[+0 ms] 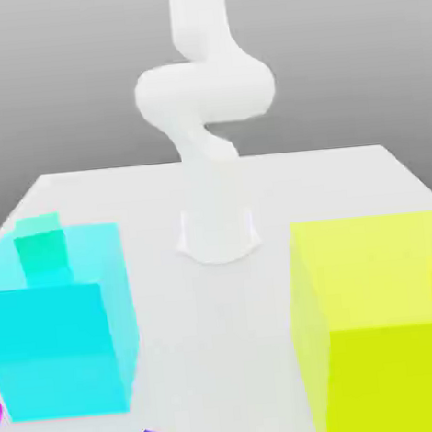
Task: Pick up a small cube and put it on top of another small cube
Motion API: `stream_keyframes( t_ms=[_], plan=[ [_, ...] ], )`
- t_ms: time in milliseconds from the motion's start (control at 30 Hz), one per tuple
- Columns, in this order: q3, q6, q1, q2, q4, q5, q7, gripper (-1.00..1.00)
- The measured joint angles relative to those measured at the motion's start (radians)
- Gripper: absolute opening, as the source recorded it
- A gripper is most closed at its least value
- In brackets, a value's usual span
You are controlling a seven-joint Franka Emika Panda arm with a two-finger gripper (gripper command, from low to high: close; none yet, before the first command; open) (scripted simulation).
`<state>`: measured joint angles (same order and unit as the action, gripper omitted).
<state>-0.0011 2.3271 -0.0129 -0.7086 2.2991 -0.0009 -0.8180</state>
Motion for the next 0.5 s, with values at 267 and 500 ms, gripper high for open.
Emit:
stream_keyframes(
  t_ms=[267,500],
  plan=[
    [-0.007,0.089,-0.039,0.296,-0.003,-0.004,-0.06,0.0],
    [-0.022,0.165,-0.064,0.55,-0.005,-0.004,-0.108,0.0]
  ],
)
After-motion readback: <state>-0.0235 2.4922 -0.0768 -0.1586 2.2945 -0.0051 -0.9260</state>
